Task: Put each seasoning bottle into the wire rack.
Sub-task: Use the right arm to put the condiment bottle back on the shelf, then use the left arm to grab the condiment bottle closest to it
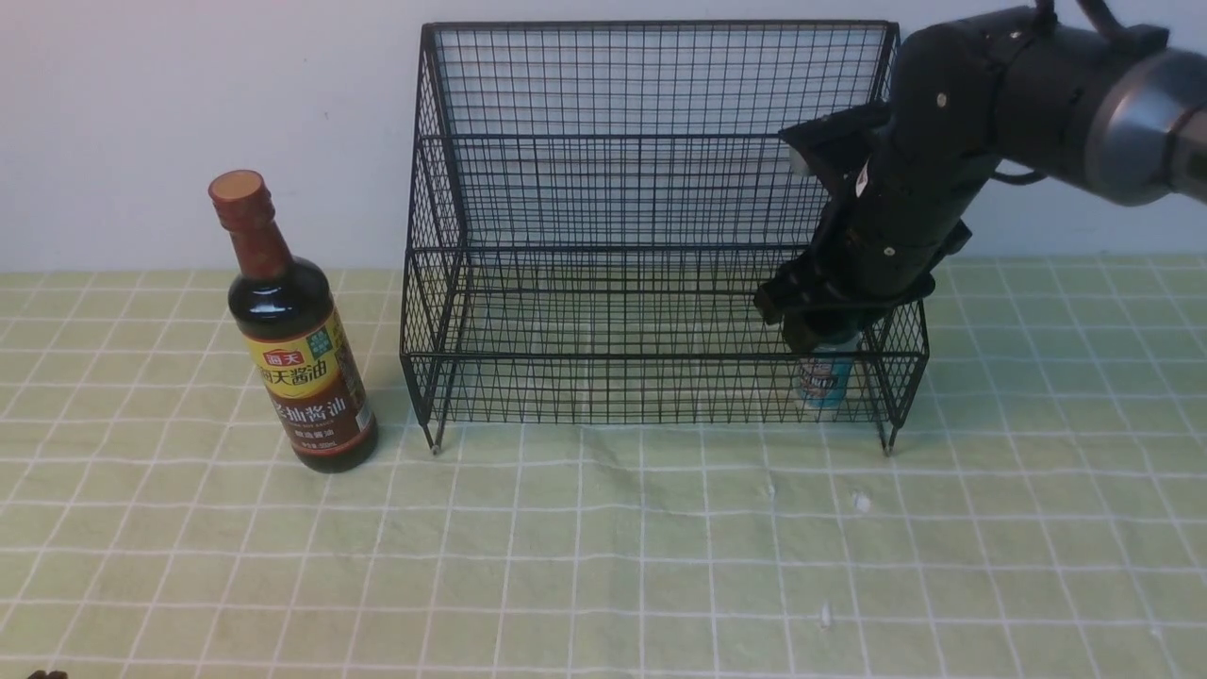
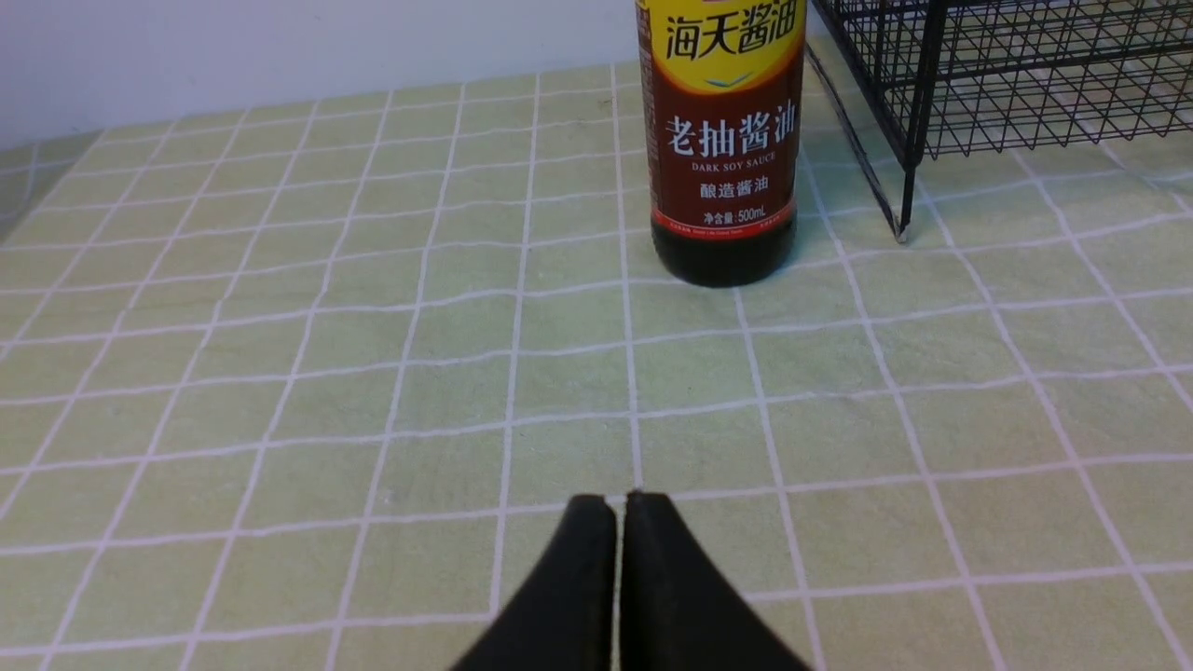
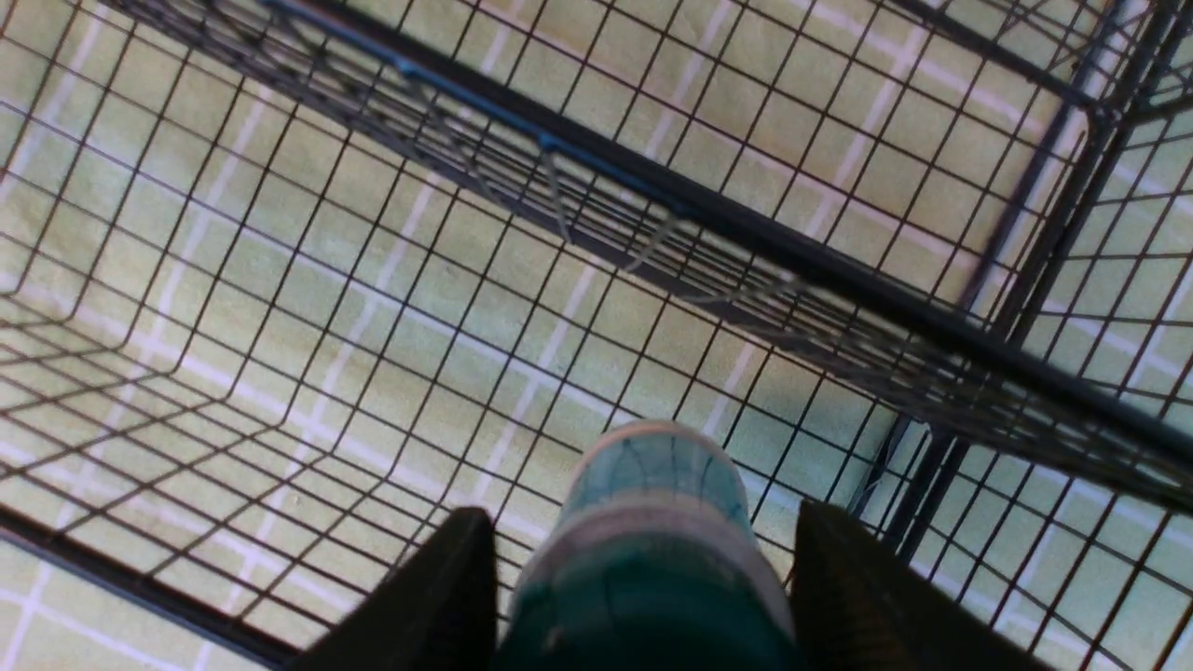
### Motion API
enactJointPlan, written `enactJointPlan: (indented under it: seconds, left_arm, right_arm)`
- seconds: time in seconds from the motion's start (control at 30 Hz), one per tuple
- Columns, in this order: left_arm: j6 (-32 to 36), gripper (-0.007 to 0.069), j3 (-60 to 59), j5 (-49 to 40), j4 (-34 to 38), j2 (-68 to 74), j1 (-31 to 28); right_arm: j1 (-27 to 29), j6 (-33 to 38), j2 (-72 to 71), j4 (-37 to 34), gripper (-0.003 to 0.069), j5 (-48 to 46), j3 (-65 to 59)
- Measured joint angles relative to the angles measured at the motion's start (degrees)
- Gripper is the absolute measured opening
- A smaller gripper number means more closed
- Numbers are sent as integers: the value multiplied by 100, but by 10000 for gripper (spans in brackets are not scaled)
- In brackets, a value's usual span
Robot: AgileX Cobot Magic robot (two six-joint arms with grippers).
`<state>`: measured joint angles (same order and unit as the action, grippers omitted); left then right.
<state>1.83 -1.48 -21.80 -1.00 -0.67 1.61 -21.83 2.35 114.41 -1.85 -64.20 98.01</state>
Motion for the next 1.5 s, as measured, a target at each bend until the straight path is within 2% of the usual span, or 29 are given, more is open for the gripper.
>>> enactJointPlan:
  seconds: [0.1, 0.17, 0.3, 0.37, 0.57, 0.6, 0.63, 0.7, 0.8, 0.9, 1.0, 1.03, 1.2, 1.4, 1.5]
  left_arm:
    - [0, -6, 0, 0, 0, 0, 0]
    - [0, -6, 0, 0, 0, 0, 0]
    - [0, -6, 0, 0, 0, 0, 0]
    - [0, -6, 0, 0, 0, 0, 0]
    - [0, -6, 0, 0, 0, 0, 0]
    - [0, -6, 0, 0, 0, 0, 0]
    - [0, -6, 0, 0, 0, 0, 0]
    - [0, -6, 0, 0, 0, 0, 0]
    - [0, -6, 0, 0, 0, 0, 0]
    - [0, -6, 0, 0, 0, 0, 0]
    - [0, -6, 0, 0, 0, 0, 0]
    - [0, -6, 0, 0, 0, 0, 0]
    - [0, -6, 0, 0, 0, 0, 0]
    - [0, -6, 0, 0, 0, 0, 0]
    - [0, -6, 0, 0, 0, 0, 0]
  right_arm:
    - [0, -91, 0, 1, 505, -263, 190]
    - [0, -126, 0, -14, 536, -504, 380]
    - [0, -147, -51, -9, 544, -658, 767]
    - [0, -160, -184, -9, 521, -658, 908]
    - [0, -235, -1282, -37, 286, -731, 965]
    - [0, -291, -1675, -37, 204, -739, 965]
    - [0, -317, -1852, -37, 169, -746, 965]
    - [0, -453, -2641, -2, 43, -774, 973]
    - [0, -620, -3562, 81, -2, -785, 827]
    - [0, -692, -4687, 185, -12, -658, 198]
    - [0, -758, -5921, 226, -14, 143, -875]
    - [0, -764, -5921, 226, -14, 143, -875]
    - [0, -769, -8236, 226, -13, 2379, -3520]
    - [0, -775, -10048, 31, -15, 3659, -5727]
    - [0, -775, -10571, -11, -15, 4016, -6403]
